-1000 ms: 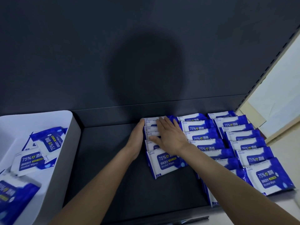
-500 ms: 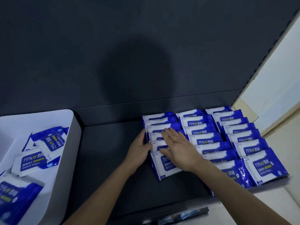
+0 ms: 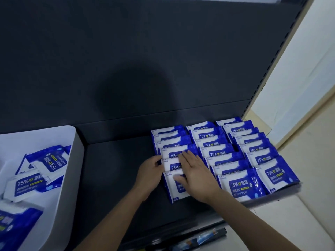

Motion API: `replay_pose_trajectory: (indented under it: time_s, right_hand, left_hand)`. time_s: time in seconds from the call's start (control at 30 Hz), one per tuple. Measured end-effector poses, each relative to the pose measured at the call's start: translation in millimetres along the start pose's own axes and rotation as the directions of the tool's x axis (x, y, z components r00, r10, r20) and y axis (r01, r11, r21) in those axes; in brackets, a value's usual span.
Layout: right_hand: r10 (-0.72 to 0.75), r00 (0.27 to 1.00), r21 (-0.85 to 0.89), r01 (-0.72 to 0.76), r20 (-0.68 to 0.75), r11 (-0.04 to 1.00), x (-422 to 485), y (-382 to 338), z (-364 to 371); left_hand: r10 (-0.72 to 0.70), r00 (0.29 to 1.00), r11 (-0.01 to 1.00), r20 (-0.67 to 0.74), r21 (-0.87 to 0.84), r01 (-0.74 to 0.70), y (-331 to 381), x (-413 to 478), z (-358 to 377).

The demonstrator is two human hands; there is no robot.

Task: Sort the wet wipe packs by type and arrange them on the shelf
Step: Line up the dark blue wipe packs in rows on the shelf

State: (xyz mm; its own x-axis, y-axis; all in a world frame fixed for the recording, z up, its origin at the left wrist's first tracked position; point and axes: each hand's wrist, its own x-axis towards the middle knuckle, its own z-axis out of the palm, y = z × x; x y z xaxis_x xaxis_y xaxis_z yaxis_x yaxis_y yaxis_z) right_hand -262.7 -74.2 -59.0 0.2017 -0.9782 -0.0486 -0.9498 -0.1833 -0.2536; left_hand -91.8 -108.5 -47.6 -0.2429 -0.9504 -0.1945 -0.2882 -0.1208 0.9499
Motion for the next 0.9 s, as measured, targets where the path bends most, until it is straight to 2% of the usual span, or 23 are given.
replay_pose_trajectory:
  time_s: [0.07, 0.2, 0.33, 0.53, 0.7, 0.8, 0.9]
  right_hand:
    - [-0.027, 1.0, 0.002, 0.027, 0.007, 1.0, -10, 0, 2]
    - [-0.05, 0.998, 0.033, 0.048, 0.042, 0.998, -11, 3, -5]
    - [-0.042, 0.999, 0.056, 0.04, 0.034, 0.998, -7, 4, -10]
    - [-0.051, 0.997, 0.055, 0.048, 0.05, 0.997, -8, 7, -9]
    - [-0.08, 0.996, 0.054, 0.078, 0.047, 0.996, -7, 9, -10]
    - [-0.064, 0.997, 0.108, 0.06, 0.035, 0.992, -6, 13, -18]
    - [-0.041, 0.999, 0.163, 0.035, 0.033, 0.986, -4, 16, -26]
  left_hand:
    - [-0.02, 0.999, 1.0, -0.04, -0.009, 0.02, -2, 1, -1]
    - [-0.03, 0.992, 0.996, -0.12, 0.082, 0.04, 0, 9, -2]
    - [0.012, 0.987, 0.989, -0.16, 0.145, 0.012, 6, 20, 2]
    - [0.025, 0.993, 0.985, -0.116, 0.175, -0.004, 8, 34, 6]
    - [0.06, 0.995, 0.942, -0.083, 0.335, -0.029, 3, 36, 8]
    - [0.12, 0.991, 0.897, -0.066, 0.435, -0.08, 2, 34, 5]
    - [0.161, 0.985, 0.878, -0.064, 0.466, -0.113, 2, 33, 3]
